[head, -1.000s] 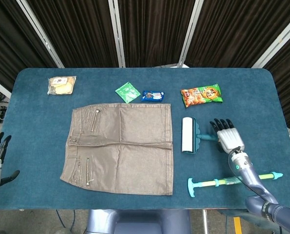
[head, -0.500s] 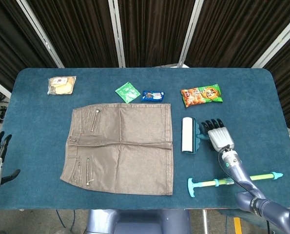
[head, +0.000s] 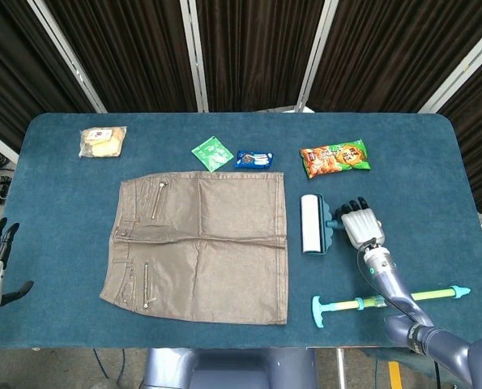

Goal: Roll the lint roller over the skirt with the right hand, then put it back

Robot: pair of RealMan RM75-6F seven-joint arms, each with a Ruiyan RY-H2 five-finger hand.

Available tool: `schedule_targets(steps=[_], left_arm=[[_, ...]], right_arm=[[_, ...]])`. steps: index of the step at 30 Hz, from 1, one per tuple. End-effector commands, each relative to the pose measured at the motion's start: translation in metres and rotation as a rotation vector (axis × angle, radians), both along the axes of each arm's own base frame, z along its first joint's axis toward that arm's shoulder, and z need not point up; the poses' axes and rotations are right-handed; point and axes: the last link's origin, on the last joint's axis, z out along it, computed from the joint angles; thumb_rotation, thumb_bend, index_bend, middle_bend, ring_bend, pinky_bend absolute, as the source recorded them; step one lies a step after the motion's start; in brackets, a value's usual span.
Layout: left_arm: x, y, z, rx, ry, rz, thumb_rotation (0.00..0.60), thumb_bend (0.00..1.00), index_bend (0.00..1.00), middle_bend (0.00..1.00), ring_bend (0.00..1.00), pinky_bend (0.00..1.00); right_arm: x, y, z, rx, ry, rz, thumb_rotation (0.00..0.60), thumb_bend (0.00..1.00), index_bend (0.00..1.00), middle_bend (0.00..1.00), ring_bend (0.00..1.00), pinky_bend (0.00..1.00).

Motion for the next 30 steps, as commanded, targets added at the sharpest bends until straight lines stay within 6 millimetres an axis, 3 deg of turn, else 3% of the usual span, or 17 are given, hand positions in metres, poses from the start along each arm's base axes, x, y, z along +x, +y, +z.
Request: schedule_targets(steps=[1,7,12,17,22,30], left_arm=[[0.0,0.0,-0.001,-0.005,0.001,0.003,0.6,0.0,0.0,0.0,0.0,0.0],[0.001,-0.001,0.0,-0.002,-0.005,-0.004,0.6,0.0,0.0,0.0,0.0,0.0],[0.003,-0.002,0.0,-0.007,-0.011,-0.011,0.6,0.0,0.0,0.0,0.0,0.0],[0.005,-0.003,0.002,-0.006,-0.021,-0.019,0.6,0.0,0.0,0.0,0.0,0.0],[0.006,-0.003,0.001,-0.016,-0.023,-0.023,0.6,0.0,0.0,0.0,0.0,0.0],[0.004,-0.001,0.002,-0.023,-0.031,-0.017,0.6,0.0,0.0,0.0,0.0,0.0]], right_arm=[[-0.001,0.0,0.001,-0.004,0.002,0.017,0.6,0.68,0.39,0.41,0.26,0.29],[0.002,0.001,0.008,-0.026,-0.023,0.059,0.6,0.76,0.4,0.42,0.28,0.32],[0.018,0.0,0.019,-0.042,-0.051,0.131,0.6,0.81,0.41,0.42,0.28,0.32],[0.053,-0.001,0.026,-0.035,-0.057,0.244,0.6,0.84,0.41,0.42,0.28,0.32],[0.087,0.004,0.021,0.015,-0.019,0.343,0.6,0.86,0.41,0.42,0.28,0.33],[0.156,0.027,-0.017,0.14,0.049,0.523,0.6,0.89,0.41,0.42,0.28,0.34]])
